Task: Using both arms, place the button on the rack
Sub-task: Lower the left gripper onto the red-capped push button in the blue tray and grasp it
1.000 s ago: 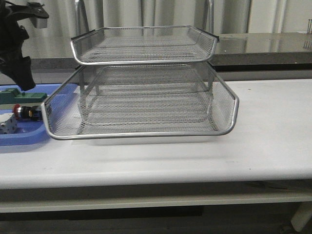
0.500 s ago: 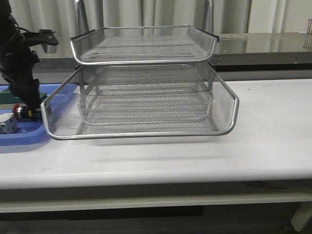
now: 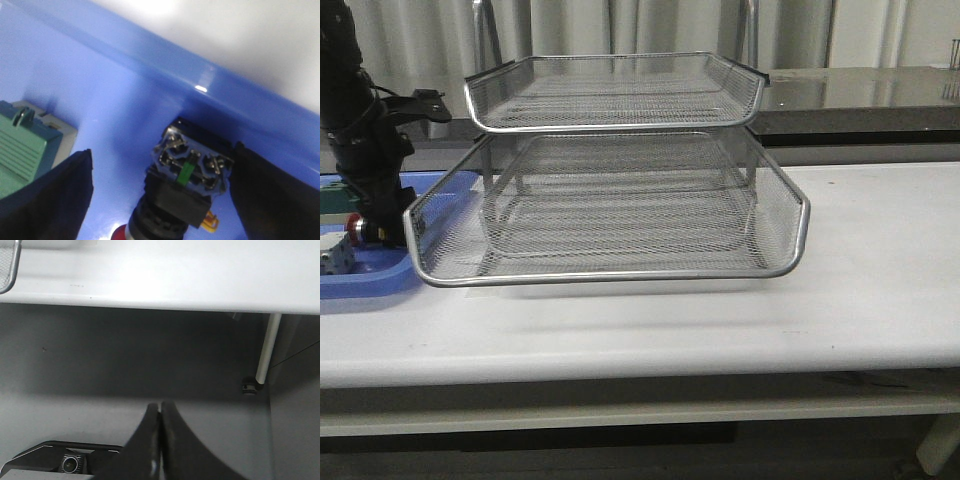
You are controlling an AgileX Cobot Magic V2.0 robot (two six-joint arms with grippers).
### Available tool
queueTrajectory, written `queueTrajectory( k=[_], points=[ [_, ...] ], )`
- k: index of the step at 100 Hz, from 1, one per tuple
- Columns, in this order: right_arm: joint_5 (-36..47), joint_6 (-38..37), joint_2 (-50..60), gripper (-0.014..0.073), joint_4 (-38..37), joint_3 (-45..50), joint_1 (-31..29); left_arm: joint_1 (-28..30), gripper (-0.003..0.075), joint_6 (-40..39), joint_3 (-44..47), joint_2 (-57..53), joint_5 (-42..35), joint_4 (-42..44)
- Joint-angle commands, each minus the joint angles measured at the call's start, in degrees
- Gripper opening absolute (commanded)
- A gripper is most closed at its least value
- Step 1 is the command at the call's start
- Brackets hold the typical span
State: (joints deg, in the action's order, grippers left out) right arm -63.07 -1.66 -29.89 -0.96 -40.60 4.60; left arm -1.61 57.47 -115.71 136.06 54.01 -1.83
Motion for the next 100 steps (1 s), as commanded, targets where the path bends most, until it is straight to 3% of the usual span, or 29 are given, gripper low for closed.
queueTrajectory(
  k=[1,85,100],
  points=[
    [2.51,0.0,-0.06,-0.007,-0.45,-1.93,-0.23,-0.37,0.0543,-0.04,-2.29,-3.44,-1.08,-1.03],
    [2.51,0.0,-0.06,-0.007,-0.45,-1.93,-0.23,-0.27,0.0542,-0.04,-2.29,-1.38,-0.41,-1.03],
    [2.51,0.0,-0.06,-0.007,-0.45,-1.93,-0.23,-0.27,0.0442,-0.04,-2.52,-1.38,-0.28,-1.03]
  ],
)
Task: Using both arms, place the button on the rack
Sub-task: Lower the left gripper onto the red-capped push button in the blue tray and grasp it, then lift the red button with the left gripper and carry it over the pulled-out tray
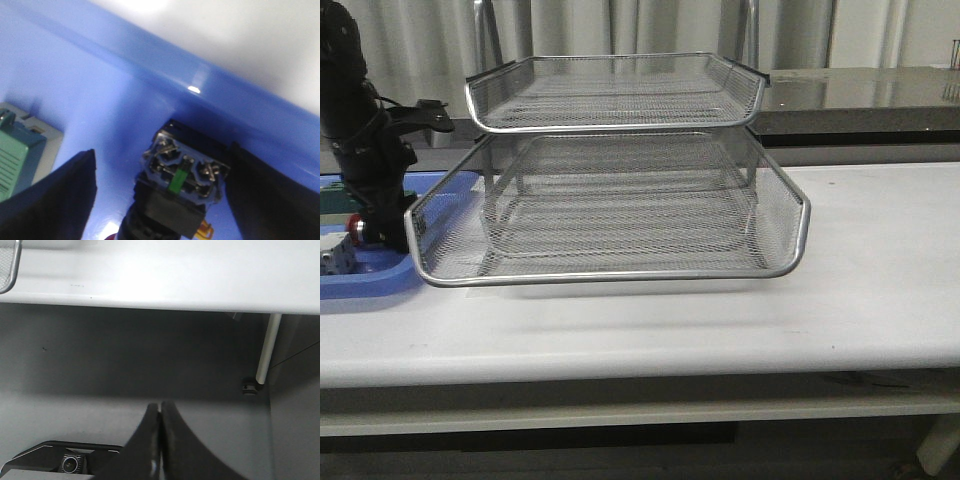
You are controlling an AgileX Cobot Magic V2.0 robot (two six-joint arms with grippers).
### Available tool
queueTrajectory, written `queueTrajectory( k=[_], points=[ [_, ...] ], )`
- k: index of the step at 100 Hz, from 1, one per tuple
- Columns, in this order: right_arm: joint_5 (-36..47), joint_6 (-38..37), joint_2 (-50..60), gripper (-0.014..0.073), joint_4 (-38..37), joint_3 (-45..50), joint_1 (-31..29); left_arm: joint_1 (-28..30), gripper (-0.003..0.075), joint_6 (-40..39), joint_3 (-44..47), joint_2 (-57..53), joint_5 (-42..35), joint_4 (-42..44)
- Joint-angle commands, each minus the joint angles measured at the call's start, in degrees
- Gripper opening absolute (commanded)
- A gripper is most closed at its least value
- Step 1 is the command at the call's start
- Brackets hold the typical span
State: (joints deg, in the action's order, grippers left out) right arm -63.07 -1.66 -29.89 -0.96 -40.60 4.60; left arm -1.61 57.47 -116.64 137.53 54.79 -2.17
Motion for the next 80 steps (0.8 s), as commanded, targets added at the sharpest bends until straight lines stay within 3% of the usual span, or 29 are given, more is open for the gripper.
queueTrajectory(
  k=[1,16,30,80],
  points=[
    [2.51,0.0,-0.06,-0.007,-0.45,-1.93,-0.23,-0.27,0.0434,-0.04,-1.59,-2.84,-1.07,-0.68],
    [2.51,0.0,-0.06,-0.007,-0.45,-1.93,-0.23,-0.27,0.0274,-0.04,-1.74,-2.84,-0.29,-0.45],
    [2.51,0.0,-0.06,-0.007,-0.45,-1.93,-0.23,-0.27,0.0199,-0.04,-2.83,-2.84,0.94,-0.22],
    [2.51,0.0,-0.06,-0.007,-0.45,-1.93,-0.23,1.91,0.0166,-1.17,-18.45,-3.16,17.16,-2.4]
  ],
)
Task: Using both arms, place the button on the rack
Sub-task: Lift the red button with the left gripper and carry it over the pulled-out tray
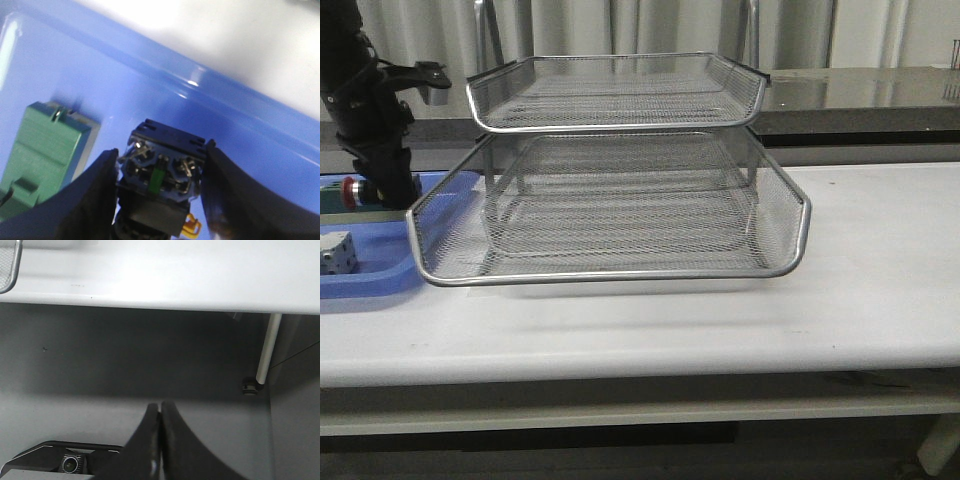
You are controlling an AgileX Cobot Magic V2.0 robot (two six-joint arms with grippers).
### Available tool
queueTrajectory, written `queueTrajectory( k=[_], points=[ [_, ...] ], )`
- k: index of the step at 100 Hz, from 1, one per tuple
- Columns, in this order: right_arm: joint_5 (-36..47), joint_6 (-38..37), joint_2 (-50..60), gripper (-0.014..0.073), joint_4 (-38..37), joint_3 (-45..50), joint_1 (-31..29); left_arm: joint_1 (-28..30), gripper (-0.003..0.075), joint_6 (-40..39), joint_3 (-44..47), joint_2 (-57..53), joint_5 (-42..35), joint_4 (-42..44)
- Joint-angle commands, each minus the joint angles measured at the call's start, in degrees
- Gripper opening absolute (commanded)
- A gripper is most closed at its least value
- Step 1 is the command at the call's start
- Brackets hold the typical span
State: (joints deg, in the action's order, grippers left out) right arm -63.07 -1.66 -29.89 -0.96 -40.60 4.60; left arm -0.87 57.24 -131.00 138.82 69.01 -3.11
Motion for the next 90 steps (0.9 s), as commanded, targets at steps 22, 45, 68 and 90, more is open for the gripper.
queueTrajectory(
  k=[22,45,68,90],
  points=[
    [2.51,0.0,-0.06,-0.007,-0.45,-1.93,-0.23,4.26,0.0167,-3.9,-5.64,-8.89,3.82,-4.4],
    [2.51,0.0,-0.06,-0.007,-0.45,-1.93,-0.23,5.93,0.0167,-5.37,-5.42,-15.56,3.82,-9.92],
    [2.51,0.0,-0.06,-0.007,-0.45,-1.93,-0.23,5.93,0.0167,-8.45,-5.43,-23.0,3.82,-13.27],
    [2.51,0.0,-0.06,-0.007,-0.45,-1.93,-0.23,5.31,0.0167,-9.86,-4.94,-30.55,3.82,-15.0]
  ],
)
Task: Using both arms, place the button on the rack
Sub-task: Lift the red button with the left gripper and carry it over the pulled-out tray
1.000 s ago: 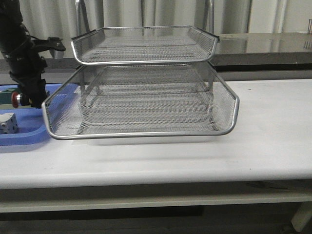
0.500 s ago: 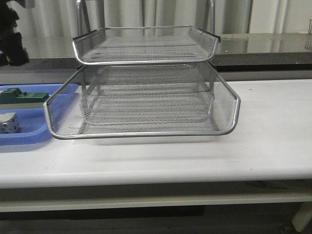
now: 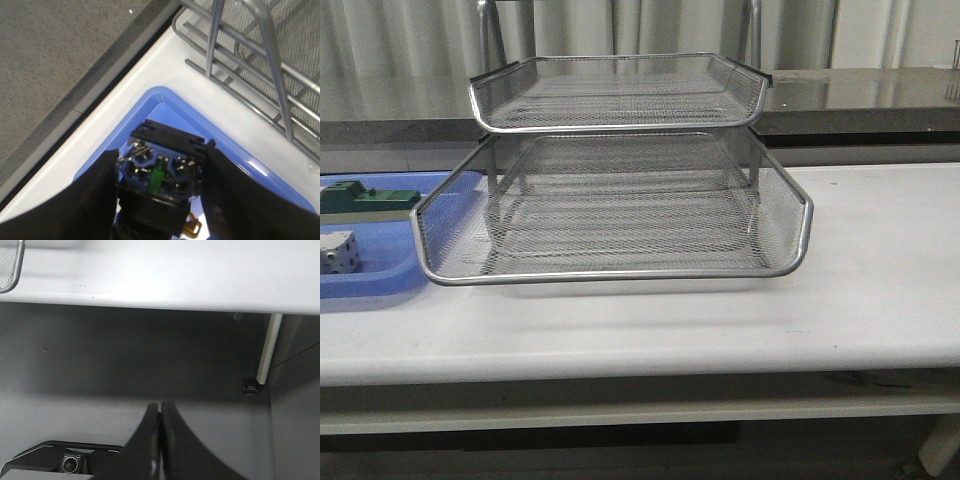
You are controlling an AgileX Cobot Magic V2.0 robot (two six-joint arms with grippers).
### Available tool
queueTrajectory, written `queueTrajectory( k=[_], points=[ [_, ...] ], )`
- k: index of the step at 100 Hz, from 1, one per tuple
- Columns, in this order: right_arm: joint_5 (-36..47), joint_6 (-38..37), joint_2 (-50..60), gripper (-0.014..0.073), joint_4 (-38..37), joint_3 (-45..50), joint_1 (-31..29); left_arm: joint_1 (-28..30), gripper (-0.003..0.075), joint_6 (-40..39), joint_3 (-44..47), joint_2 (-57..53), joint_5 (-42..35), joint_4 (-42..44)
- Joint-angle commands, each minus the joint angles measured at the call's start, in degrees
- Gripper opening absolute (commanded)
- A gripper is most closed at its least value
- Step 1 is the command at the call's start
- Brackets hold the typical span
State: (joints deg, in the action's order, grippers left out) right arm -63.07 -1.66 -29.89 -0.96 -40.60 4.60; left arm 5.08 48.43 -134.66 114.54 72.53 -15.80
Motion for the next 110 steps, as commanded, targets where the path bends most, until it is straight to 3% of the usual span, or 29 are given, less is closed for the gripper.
queueTrajectory(
  k=[1,26,46,87,110],
  points=[
    [2.51,0.0,-0.06,-0.007,-0.45,-1.93,-0.23,-0.66,0.0167,-1.05,-1.18,-6.53,0.29,-2.42],
    [2.51,0.0,-0.06,-0.007,-0.45,-1.93,-0.23,-3.83,0.0167,-0.93,8.09,-15.86,0.29,-4.4],
    [2.51,0.0,-0.06,-0.007,-0.45,-1.93,-0.23,-9.85,0.0167,1.72,16.68,-22.12,0.29,-4.42],
    [2.51,0.0,-0.06,-0.007,-0.45,-1.93,-0.23,-25.07,0.0167,3.84,22.87,-23.05,-0.11,-4.42],
    [2.51,0.0,-0.06,-0.007,-0.45,-1.93,-0.23,-29.79,0.0167,5.43,30.09,-23.05,-5.02,-3.5]
  ],
)
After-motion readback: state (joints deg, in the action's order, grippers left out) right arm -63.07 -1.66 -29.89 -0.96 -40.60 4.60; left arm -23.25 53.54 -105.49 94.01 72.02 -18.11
